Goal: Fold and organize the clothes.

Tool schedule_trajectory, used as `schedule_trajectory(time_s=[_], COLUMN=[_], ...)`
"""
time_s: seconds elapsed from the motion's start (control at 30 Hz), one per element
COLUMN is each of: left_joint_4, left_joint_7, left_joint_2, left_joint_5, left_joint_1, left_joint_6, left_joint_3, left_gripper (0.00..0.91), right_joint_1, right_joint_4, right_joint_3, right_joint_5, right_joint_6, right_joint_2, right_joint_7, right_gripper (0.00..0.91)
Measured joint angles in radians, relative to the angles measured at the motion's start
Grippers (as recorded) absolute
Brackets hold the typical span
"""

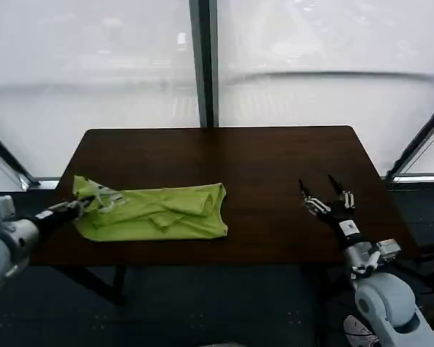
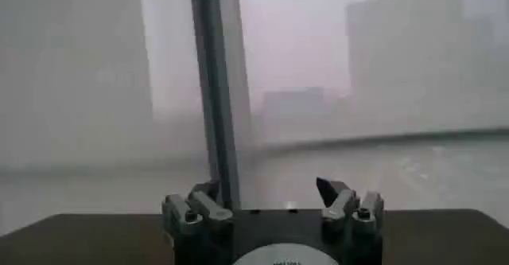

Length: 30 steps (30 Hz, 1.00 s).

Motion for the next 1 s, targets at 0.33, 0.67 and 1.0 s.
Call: schedule_trajectory(time_s=[0.33,0.67,1.0], left_joint_4=[-0.007,-0.012,-0.026], left_joint_7=[-0.079,-0.106,-0.128], left_joint_2=[-0.115,-0.209,-0.262], left_joint_5=[-0.022,-0.006,0.014], left_joint_1=[-0.157,-0.253,-0.273], left_joint_6=[0.0,0.0,0.0], left_joint_3=[0.24,0.383,0.445], left_gripper=[0.0,0.0,0.0], right_joint_1=[-0.086,-0.082,-0.078], right_joint_4=[-0.004,-0.014,-0.019], right_joint_3=[0.089,0.094,0.088], right_joint_5=[-0.054,-0.064,-0.065], right_joint_6=[0.012,0.012,0.01], right_joint_2=[0.055,0.065,0.065], right_joint_7=[-0.004,-0.003,-0.002], right_gripper=[0.878,0.878,0.878])
